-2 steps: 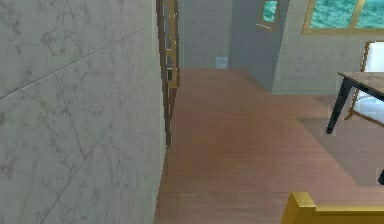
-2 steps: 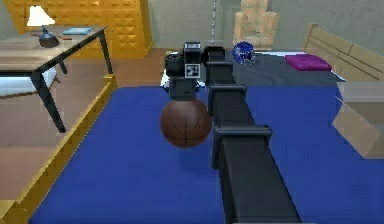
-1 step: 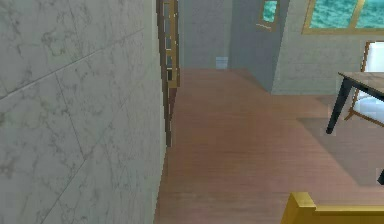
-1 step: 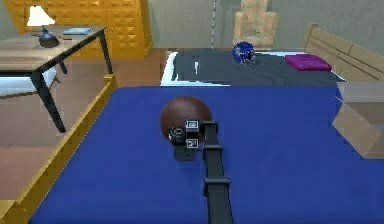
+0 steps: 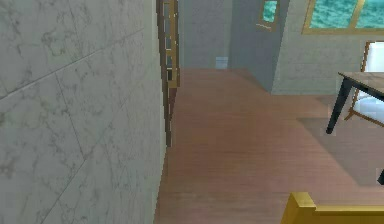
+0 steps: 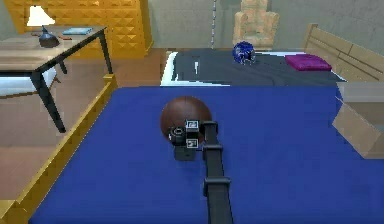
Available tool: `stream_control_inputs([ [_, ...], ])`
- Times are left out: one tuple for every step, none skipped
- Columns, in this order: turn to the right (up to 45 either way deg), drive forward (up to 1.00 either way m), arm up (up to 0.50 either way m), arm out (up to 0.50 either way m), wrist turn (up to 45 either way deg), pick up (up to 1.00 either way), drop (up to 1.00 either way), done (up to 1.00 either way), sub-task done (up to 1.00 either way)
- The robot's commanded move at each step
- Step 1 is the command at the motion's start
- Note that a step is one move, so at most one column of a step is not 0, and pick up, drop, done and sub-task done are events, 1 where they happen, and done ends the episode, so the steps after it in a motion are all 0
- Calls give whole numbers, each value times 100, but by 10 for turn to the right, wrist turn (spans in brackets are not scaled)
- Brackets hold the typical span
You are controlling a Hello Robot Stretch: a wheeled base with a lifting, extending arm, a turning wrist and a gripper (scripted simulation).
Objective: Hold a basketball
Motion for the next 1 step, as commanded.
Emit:
stream_control_inputs([
  [0, 0, 10, 0, 0, 0, 0, 0, 0],
])
